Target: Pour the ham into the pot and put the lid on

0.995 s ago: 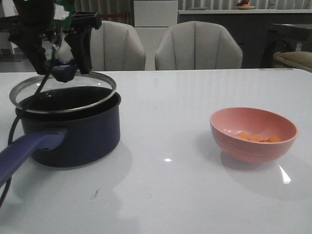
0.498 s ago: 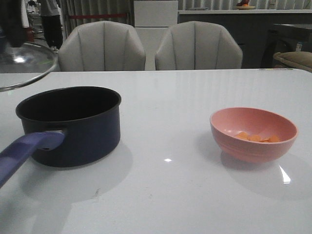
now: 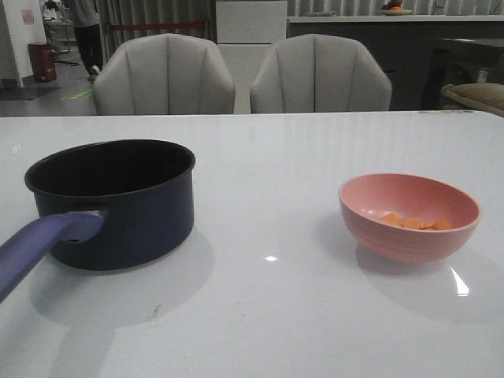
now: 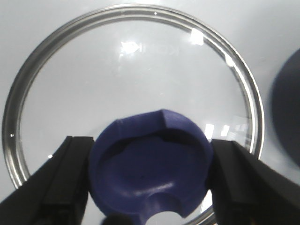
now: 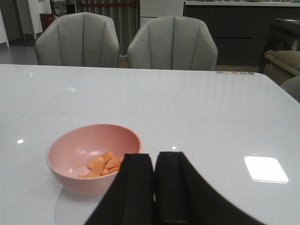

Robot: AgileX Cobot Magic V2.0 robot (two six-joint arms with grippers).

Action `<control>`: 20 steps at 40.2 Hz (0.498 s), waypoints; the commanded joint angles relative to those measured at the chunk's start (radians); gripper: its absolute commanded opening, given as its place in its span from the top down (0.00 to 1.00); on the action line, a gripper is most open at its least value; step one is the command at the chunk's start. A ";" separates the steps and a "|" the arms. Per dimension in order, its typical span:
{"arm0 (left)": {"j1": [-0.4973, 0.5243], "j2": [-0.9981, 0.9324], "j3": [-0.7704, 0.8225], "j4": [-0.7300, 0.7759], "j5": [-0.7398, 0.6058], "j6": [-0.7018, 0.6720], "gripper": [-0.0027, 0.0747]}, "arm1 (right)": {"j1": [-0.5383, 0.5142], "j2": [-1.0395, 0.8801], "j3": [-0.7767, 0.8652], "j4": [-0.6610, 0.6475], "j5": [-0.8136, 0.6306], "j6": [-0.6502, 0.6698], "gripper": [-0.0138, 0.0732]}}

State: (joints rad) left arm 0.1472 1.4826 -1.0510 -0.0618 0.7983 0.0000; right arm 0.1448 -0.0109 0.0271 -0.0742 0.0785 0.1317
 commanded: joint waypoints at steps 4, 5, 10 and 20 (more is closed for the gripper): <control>0.035 0.029 0.039 -0.027 -0.111 0.000 0.54 | -0.007 -0.020 -0.005 -0.014 -0.084 -0.006 0.67; 0.035 0.041 0.039 -0.027 -0.111 0.000 0.54 | -0.007 -0.020 -0.005 -0.014 -0.084 -0.006 0.67; 0.035 0.100 0.039 -0.027 -0.111 0.000 0.53 | -0.007 -0.020 -0.005 -0.014 -0.084 -0.006 0.67; 0.035 0.184 0.039 -0.023 -0.117 0.000 0.52 | -0.007 -0.020 -0.005 -0.014 -0.084 -0.006 0.67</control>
State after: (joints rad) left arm 0.1808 1.6735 -0.9908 -0.0956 0.7116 0.0000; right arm 0.1448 -0.0109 0.0271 -0.0742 0.0785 0.1317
